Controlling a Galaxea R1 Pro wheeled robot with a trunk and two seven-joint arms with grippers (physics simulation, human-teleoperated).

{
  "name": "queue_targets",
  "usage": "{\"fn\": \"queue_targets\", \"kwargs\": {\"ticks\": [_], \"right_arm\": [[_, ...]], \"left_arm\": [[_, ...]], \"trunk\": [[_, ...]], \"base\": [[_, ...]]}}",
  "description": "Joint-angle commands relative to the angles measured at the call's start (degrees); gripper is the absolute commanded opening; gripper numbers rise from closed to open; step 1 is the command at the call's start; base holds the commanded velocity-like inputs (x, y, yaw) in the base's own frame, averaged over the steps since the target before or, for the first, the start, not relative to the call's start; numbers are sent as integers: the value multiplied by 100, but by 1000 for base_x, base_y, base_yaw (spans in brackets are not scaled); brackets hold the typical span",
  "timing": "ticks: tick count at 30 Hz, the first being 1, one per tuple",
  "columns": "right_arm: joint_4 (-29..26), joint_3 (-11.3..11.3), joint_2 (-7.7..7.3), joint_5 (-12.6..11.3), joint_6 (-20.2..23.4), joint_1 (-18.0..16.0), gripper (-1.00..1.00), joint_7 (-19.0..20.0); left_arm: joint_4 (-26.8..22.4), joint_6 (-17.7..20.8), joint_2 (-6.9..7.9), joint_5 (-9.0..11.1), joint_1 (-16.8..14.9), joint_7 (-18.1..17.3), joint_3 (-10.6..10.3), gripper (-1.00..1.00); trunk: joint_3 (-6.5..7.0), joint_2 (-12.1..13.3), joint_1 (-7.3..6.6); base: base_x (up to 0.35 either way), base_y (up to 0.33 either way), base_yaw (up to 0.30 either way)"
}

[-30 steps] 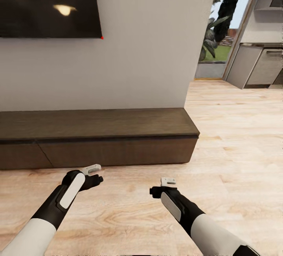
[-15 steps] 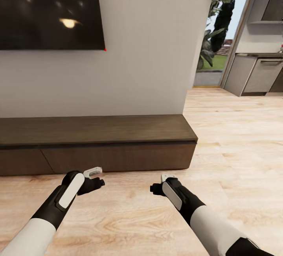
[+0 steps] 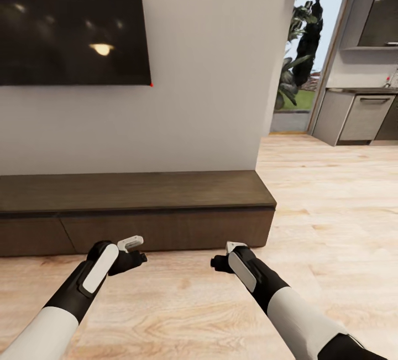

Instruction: Place each of the two pumpkins and all three candles from the living room inside a cabinet in the living room (use any cabinet), then make sure every cabinet is closed, and position the cauldron so it is next to a table in the living room.

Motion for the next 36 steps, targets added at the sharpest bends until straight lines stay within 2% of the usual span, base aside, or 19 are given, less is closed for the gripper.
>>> {"fn": "queue_targets", "kwargs": {"ticks": [1,10,16,18,24,26,36], "right_arm": [[-10,20,-4,-68,21,-4,100,-49],[-1,-7,-45,-113,290,-4,100,19],[1,15,-66,-637,322,21,100,510],[12,22,-71,-686,298,32,100,548],[16,27,-63,-706,279,39,100,561],[20,27,-58,-708,289,39,100,558],[30,18,-68,-728,289,39,100,549]], "left_arm": [[35,3,9,61,-4,57,-19,100],[159,3,33,53,-12,50,-12,100],[179,3,11,69,-9,50,-21,100],[208,3,16,70,0,51,-34,100],[822,-31,-18,-5,12,20,-68,100],[874,-37,-26,-14,12,19,-71,100],[909,-34,-26,-9,11,-1,-92,100]], "trunk": [[17,-1,-3],[216,11,-27],[332,19,-42],[360,22,-47],[438,30,-63],[461,49,-76],[546,450,-296]], "base": [[0,0,0],[-63,0,0],[-171,0,0],[-27,0,0],[-5,0,0],[0,0,0],[0,0,0]]}}
